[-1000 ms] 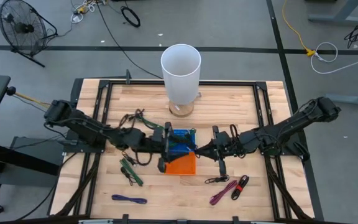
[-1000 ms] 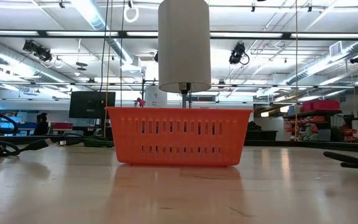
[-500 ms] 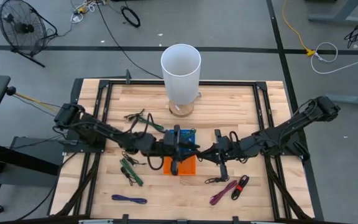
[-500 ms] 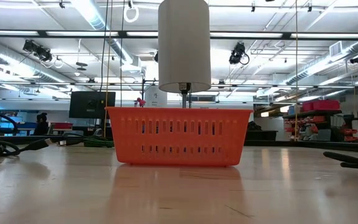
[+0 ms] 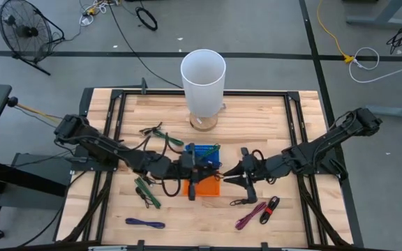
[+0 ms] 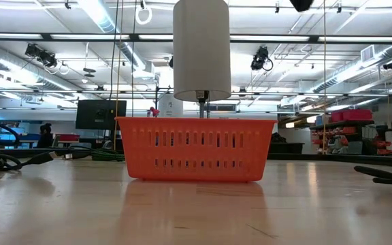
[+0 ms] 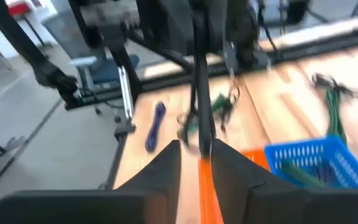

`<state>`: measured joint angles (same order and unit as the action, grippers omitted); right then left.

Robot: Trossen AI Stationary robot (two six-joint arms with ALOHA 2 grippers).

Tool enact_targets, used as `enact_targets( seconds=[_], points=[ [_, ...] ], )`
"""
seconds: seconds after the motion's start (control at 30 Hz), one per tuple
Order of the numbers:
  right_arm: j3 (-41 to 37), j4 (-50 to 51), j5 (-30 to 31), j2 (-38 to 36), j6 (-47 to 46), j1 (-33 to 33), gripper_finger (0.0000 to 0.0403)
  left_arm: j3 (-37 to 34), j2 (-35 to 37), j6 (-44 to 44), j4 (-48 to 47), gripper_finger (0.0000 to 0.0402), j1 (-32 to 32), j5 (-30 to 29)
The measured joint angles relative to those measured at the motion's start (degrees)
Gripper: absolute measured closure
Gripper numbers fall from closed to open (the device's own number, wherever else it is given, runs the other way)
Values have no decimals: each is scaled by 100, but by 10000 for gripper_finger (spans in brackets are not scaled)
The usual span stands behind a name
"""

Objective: Pick & Place USB Port
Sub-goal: Put the black charger cable into the orange bin

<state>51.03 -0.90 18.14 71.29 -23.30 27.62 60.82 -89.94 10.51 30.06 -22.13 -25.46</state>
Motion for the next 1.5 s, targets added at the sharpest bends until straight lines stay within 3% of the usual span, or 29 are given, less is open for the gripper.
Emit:
enact_targets(
  seconds=[0.17,0.33,0.5,0.77,1.17,1.33,1.4,1.5],
  points=[
    [0,460,-252,0,-460,0,277,4,258,816,-1629,370,-311,-74],
    [0,495,-270,0,-726,0,267,-4,-166,1609,-2687,370,-549,-492],
    [0,450,-268,0,-776,0,270,-2,-434,1949,-2636,370,-464,-314],
    [0,440,-255,0,-905,22,278,-2,-504,2353,-3427,370,-203,-235],
    [-4,441,-255,0,-879,42,277,-2,-1046,2386,-3689,370,190,797],
    [-4,445,-256,0,-875,42,277,2,-1186,2636,-3677,370,307,877],
    [-4,449,-255,0,-873,42,277,-2,-1186,2639,-3722,358,338,924],
    [-4,485,-255,0,-871,42,277,0,-1191,2635,-3619,309,379,1112]
  ],
)
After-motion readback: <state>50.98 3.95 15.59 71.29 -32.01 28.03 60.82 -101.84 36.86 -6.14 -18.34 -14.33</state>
